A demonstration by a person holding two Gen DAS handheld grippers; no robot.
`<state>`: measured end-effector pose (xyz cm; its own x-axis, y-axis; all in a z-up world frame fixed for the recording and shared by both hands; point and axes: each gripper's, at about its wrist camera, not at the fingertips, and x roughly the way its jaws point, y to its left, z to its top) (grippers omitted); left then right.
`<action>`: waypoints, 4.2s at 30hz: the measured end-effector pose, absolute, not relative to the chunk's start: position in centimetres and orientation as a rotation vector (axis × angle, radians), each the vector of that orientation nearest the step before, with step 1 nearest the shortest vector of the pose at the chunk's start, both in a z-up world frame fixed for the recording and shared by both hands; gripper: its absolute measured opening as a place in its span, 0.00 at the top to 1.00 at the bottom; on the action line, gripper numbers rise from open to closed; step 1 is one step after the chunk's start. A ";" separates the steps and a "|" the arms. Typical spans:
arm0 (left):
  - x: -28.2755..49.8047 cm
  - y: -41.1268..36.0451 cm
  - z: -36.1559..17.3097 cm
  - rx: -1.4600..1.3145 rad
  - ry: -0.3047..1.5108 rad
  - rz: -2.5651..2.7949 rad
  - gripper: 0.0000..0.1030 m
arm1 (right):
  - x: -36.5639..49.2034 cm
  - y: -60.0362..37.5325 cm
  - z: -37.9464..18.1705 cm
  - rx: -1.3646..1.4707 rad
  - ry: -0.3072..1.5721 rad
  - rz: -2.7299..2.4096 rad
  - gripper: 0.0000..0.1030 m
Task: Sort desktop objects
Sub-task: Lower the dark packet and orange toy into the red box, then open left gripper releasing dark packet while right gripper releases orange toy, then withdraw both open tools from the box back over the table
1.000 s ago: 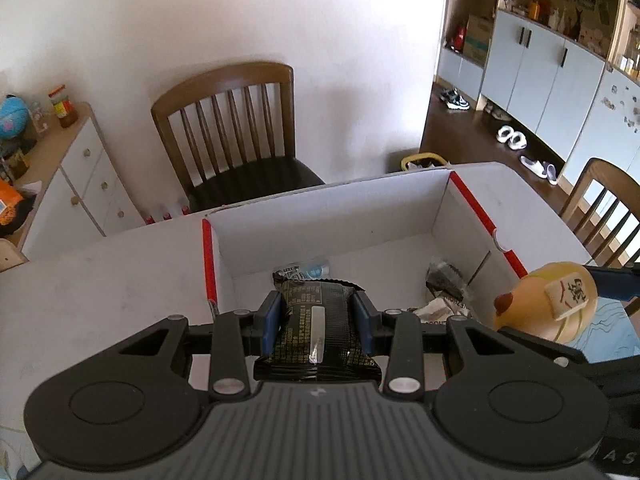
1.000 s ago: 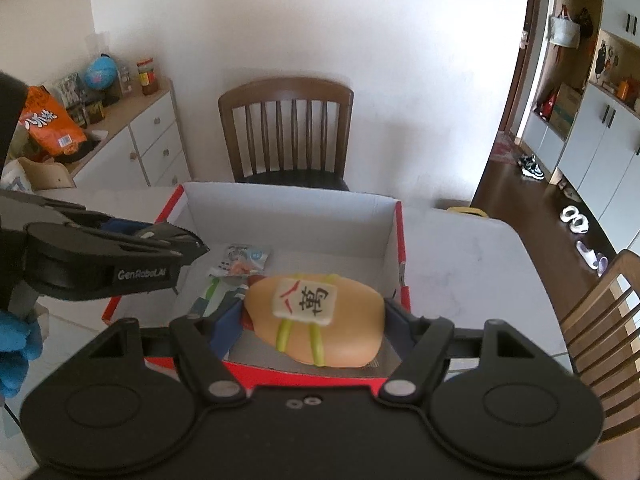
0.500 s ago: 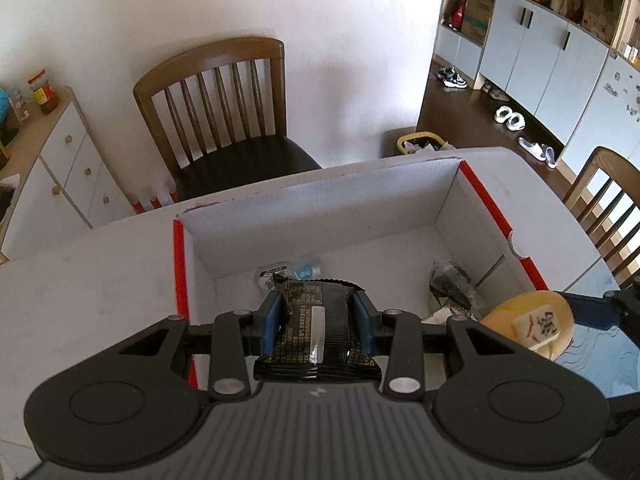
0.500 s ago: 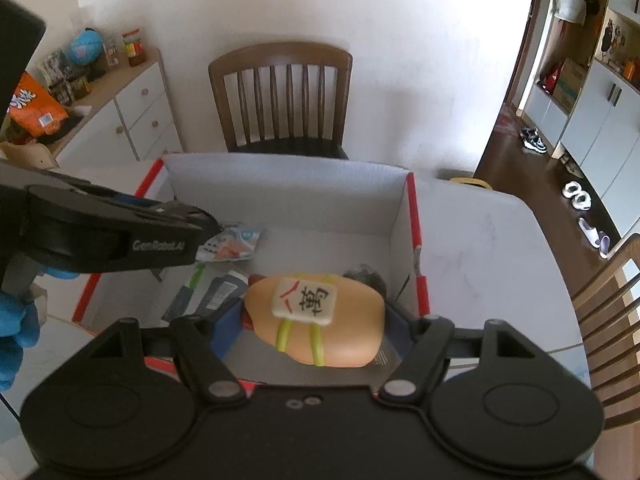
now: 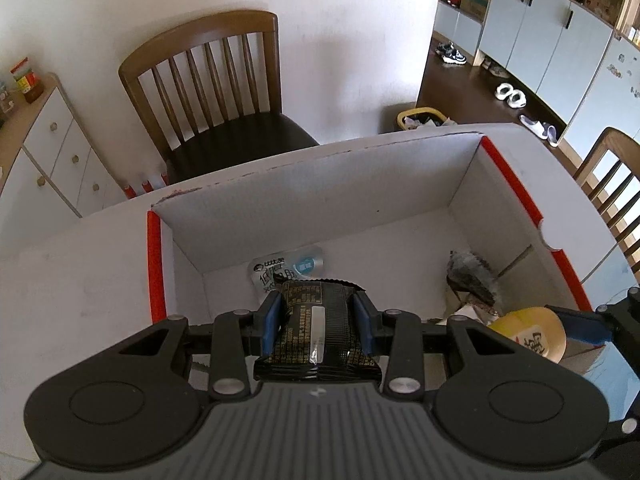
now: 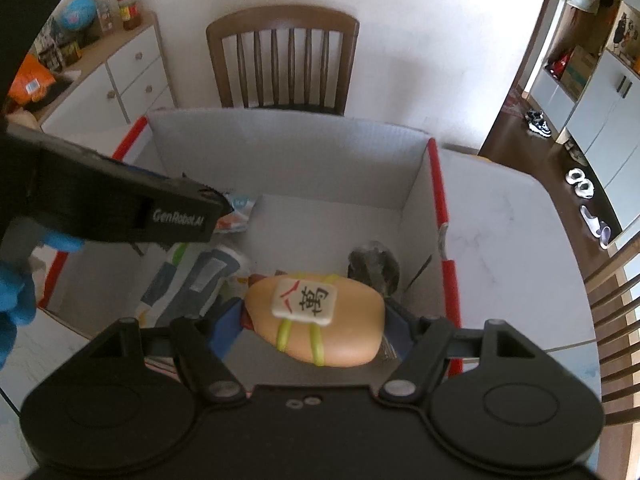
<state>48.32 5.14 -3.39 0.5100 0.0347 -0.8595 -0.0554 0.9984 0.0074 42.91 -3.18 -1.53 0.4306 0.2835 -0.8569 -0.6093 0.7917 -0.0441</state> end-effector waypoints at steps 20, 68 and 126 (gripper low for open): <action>50.1 5.0 -6.3 0.004 1.086 0.050 0.63 | 43.8 -1.9 -3.7 -0.410 1.068 0.614 0.29; 45.7 4.2 -3.0 -0.045 1.056 0.050 0.44 | 41.3 -4.9 0.3 -0.407 0.978 0.624 0.21; 28.5 -2.2 2.0 -0.027 0.846 -0.049 0.01 | 32.4 -15.4 2.8 -0.293 0.902 0.697 0.10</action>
